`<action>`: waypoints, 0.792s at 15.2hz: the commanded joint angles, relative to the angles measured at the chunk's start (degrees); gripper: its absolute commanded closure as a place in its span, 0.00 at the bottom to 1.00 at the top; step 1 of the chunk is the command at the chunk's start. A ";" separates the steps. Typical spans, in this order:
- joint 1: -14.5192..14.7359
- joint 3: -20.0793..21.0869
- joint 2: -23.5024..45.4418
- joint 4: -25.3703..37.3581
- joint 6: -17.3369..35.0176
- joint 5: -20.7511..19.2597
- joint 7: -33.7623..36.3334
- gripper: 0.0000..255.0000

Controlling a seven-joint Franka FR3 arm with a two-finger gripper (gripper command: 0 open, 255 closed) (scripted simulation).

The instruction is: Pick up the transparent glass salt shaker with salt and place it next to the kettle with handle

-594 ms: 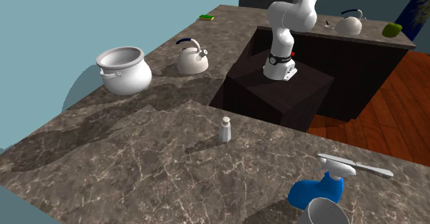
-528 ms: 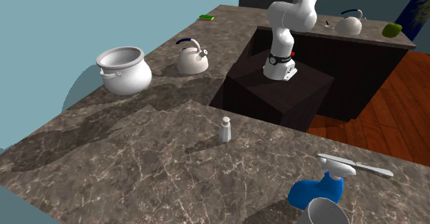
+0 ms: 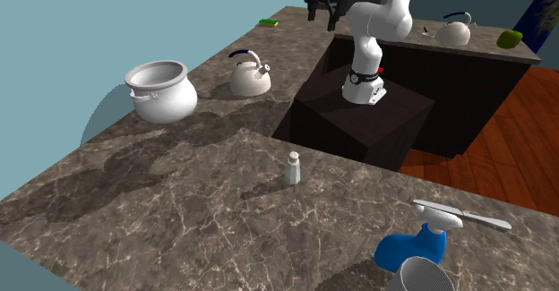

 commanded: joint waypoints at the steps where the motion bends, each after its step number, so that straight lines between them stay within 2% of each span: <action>1: 0.64 0.85 2.07 -2.07 5.07 0.53 0.41 0.00; 7: 2.12 3.26 10.70 -5.06 18.95 1.34 1.38 0.00; 12: 2.90 5.48 19.99 -5.12 30.15 1.02 2.57 0.00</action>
